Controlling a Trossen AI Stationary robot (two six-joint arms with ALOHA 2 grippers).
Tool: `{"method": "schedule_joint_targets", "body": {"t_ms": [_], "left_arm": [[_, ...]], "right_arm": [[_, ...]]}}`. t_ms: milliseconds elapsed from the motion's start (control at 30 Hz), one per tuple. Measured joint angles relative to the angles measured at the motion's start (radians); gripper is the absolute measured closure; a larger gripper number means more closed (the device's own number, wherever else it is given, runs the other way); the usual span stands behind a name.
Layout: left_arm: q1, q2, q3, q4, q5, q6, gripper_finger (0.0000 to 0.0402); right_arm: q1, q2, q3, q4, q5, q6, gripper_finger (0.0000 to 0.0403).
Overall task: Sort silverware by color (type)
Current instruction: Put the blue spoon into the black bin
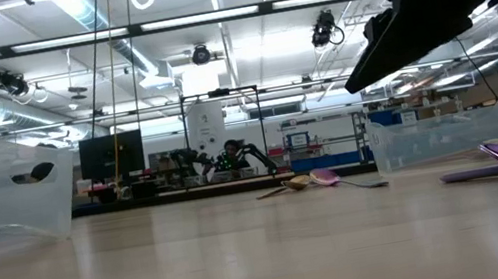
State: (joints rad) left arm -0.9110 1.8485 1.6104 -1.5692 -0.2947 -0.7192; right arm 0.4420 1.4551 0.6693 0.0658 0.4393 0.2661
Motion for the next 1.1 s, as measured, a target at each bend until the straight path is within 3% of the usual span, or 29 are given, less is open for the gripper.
{"method": "schedule_joint_targets", "body": {"t_ms": [400, 1000, 1100], "left_arm": [[-0.03, -0.002, -0.147, 0.056, 0.056, 0.059, 0.0387], [-0.037, -0.062, -0.177, 0.129, 0.073, 0.038, 0.0391], [-0.041, -0.065, -0.177, 0.132, 0.12, 0.103, 0.0398]], "right_arm": [[0.009, 0.0, 0.0, 0.011, 0.002, 0.001, 0.0194], [0.01, 0.0, 0.0, 0.007, 0.004, 0.009, 0.0195], [0.01, 0.0, 0.0, 0.007, 0.004, 0.011, 0.0195]]}}
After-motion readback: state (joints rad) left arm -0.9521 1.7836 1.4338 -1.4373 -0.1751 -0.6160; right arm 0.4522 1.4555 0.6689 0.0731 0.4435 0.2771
